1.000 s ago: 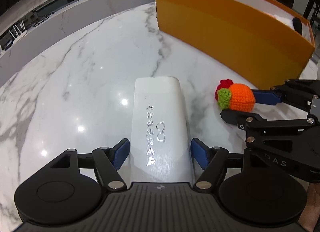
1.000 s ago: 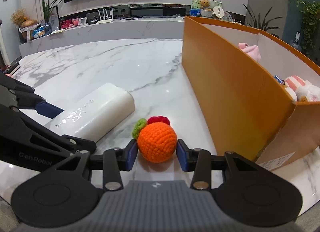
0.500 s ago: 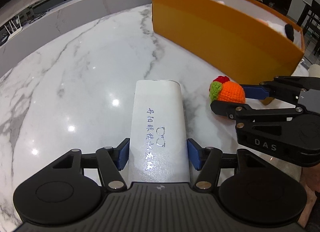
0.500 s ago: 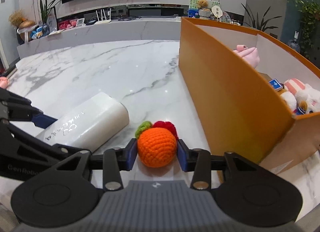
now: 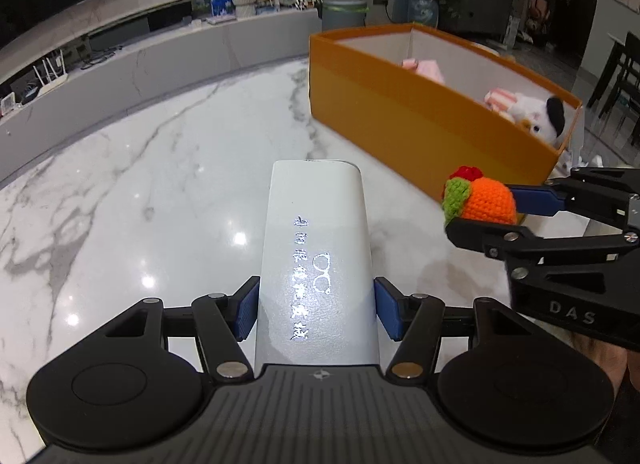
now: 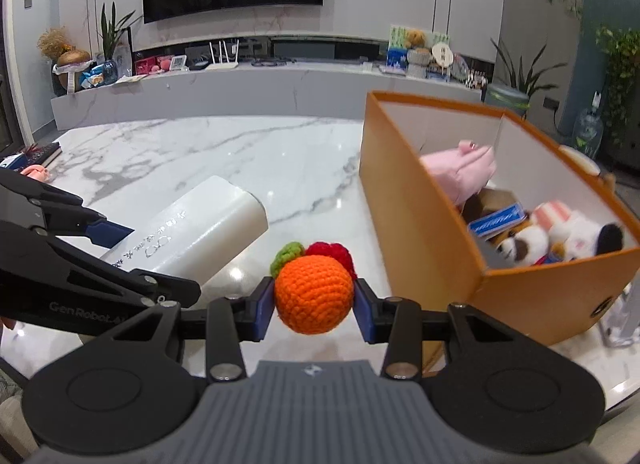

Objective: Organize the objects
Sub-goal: 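Carry the glasses case with the left tool while the right tool carries the fruit over the box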

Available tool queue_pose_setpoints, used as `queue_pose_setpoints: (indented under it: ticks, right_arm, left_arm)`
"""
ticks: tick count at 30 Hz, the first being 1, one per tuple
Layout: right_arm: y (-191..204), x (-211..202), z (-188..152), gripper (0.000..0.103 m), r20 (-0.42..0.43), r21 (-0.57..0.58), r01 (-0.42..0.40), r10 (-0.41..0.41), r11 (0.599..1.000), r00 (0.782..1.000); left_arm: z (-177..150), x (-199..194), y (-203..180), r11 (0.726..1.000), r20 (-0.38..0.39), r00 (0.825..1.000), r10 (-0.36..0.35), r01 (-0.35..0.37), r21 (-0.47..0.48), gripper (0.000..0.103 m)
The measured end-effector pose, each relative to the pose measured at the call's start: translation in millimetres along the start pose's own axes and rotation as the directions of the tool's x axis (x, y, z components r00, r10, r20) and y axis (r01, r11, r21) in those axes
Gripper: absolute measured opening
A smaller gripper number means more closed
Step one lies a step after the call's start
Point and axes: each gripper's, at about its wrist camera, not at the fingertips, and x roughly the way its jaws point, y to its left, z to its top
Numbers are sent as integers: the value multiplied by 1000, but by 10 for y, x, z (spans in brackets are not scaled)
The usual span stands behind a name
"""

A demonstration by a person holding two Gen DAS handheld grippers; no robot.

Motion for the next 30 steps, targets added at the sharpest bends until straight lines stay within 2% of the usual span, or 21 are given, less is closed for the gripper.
queue_pose_setpoints:
  ticks: [8,15,18,25,30]
  right_arm:
    - [-52,-373,80,44,62,-13,20,-20,1000,998]
    - [-80,-567,155,44,90,-28,20,-17,999,996]
    - [-111,-634,252,44,111,-41,26,-21,999,994]
    - [-361,-827,566,44,161,-63,46,-35,997,986]
    - [-677,-953,728,44,177,-62,78,-66,995,982]
  left_arm:
    - [-47,-291,-161,999,74,997,-8,11,-40,68]
    - [55,-441,-283,996,122,992,-27,36,-76,68]
    - [167,-524,-329,996,149,988,-24,36,-82,68]
    - [582,-685,-609,999,210,977,-42,48,-25,68]
    - [883,-572,-837,993,209,972,-103,111,-26,68]
